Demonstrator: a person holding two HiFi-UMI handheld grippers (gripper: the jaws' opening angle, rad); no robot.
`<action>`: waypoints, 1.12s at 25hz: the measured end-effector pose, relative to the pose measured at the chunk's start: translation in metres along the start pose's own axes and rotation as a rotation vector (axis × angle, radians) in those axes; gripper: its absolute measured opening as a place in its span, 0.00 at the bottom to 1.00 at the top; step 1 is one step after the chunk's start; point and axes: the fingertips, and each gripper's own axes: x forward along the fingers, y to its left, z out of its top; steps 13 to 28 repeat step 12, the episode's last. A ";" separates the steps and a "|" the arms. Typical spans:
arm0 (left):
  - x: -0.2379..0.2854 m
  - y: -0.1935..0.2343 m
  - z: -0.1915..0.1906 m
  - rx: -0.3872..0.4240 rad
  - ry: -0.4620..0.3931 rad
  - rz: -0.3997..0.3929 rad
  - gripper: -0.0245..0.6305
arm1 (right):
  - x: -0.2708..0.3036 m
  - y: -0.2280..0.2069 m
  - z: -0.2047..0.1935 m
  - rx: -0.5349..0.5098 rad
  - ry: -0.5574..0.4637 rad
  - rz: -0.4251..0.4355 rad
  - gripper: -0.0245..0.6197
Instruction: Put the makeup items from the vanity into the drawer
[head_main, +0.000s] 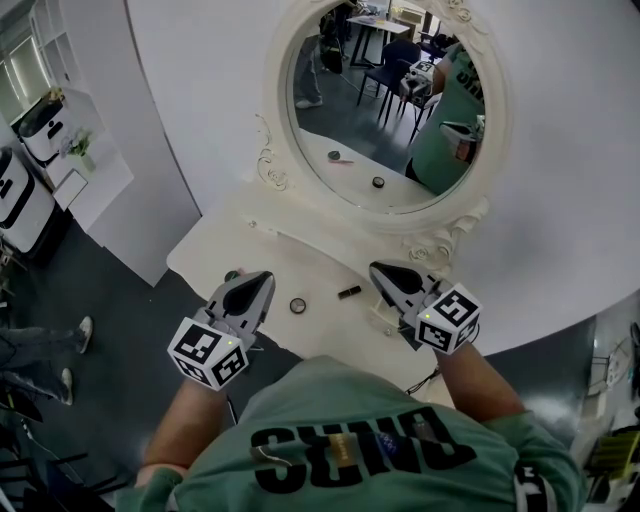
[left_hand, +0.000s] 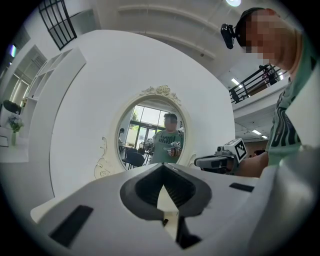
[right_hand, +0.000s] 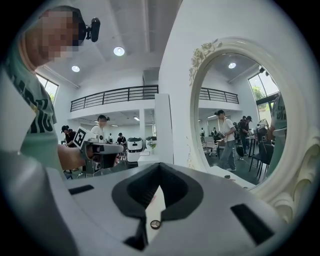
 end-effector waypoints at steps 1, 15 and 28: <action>0.000 0.000 0.000 0.000 0.000 0.000 0.05 | 0.000 0.000 -0.001 -0.001 0.001 0.000 0.05; 0.000 0.001 0.000 -0.002 0.001 0.001 0.05 | 0.002 0.000 0.000 -0.010 0.007 0.001 0.05; 0.000 0.001 0.000 -0.002 0.001 0.001 0.05 | 0.002 0.000 0.000 -0.010 0.007 0.001 0.05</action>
